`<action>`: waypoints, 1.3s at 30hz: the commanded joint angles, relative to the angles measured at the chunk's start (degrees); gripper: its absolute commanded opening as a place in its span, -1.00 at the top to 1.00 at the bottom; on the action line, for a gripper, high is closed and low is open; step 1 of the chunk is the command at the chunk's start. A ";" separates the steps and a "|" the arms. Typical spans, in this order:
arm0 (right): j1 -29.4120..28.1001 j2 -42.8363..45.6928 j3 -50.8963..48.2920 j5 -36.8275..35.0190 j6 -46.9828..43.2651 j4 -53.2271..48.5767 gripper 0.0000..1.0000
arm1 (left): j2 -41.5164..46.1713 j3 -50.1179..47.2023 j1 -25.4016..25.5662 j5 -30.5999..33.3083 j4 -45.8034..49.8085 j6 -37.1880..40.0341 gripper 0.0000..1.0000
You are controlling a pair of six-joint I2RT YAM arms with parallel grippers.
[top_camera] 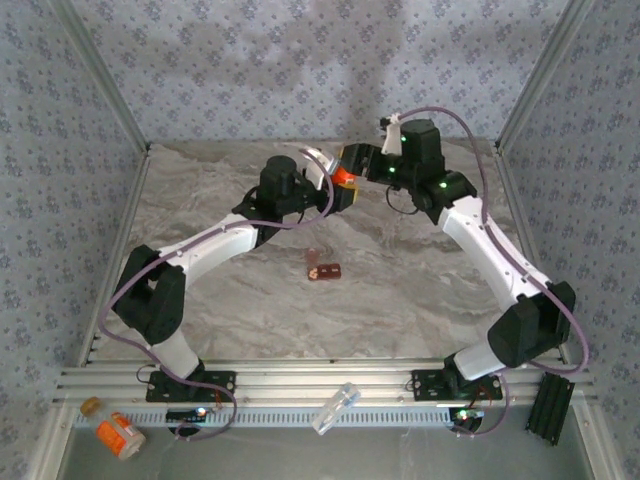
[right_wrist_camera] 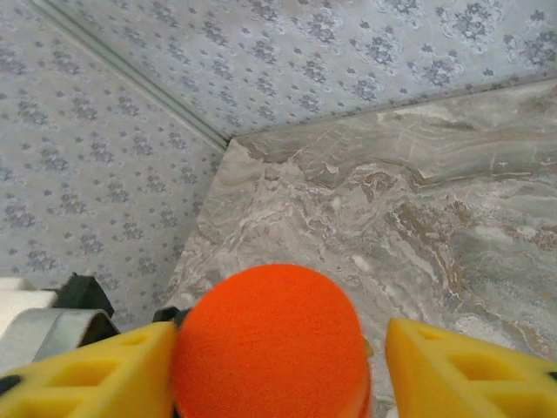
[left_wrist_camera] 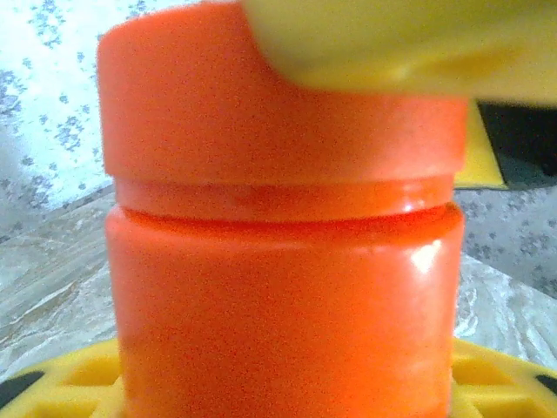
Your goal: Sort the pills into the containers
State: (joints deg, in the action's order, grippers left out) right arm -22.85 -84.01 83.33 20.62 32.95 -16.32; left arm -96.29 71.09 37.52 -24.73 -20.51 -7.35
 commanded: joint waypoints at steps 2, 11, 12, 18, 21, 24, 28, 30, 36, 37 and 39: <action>5.25 6.64 -1.70 6.27 -0.67 1.08 -0.51 | 3.59 1.20 -1.90 -8.05 -7.34 -0.85 1.00; 10.21 4.50 4.14 23.15 -14.16 -2.93 -0.78 | 1.56 5.79 -5.08 -25.69 -5.00 -5.03 1.00; 10.09 3.78 5.33 24.10 -15.68 -4.44 -0.79 | 1.29 6.50 -5.04 -26.73 -3.89 -4.74 1.00; 7.93 0.54 10.34 25.32 -20.79 -9.35 -0.73 | 0.06 9.25 -5.08 -30.65 0.03 -3.98 1.00; 6.88 -0.34 11.38 25.00 -21.26 -9.70 -0.67 | -0.12 9.50 -5.06 -30.95 0.35 -3.98 1.00; 6.14 -0.82 11.77 24.91 -21.26 -9.60 -0.63 | -0.13 9.50 -4.99 -31.22 0.53 -3.94 1.00; 5.13 -0.97 11.86 24.91 -21.25 -9.21 -0.62 | -0.13 9.42 -4.87 -31.25 0.87 -3.81 1.00; 4.67 -1.15 11.90 24.56 -21.17 -9.35 -0.60 | -0.13 9.45 -4.82 -31.29 0.92 -3.82 1.00; 3.78 -1.67 11.91 24.20 -21.08 -9.61 -0.34 | -0.26 9.59 -4.76 -31.26 0.99 -3.85 1.00; 3.55 -1.73 11.93 24.04 -21.01 -9.62 -0.26 | -0.29 9.66 -4.82 -31.26 0.98 -3.82 1.00; 3.33 -1.87 11.85 23.53 -20.62 -9.54 -0.06 | -0.30 9.55 -4.76 -31.39 1.04 -3.81 1.00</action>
State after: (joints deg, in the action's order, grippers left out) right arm -19.00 -85.52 93.27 44.14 12.19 -25.26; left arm -96.66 78.24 32.36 -54.65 -18.41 -11.35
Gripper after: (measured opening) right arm 0.557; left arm 0.539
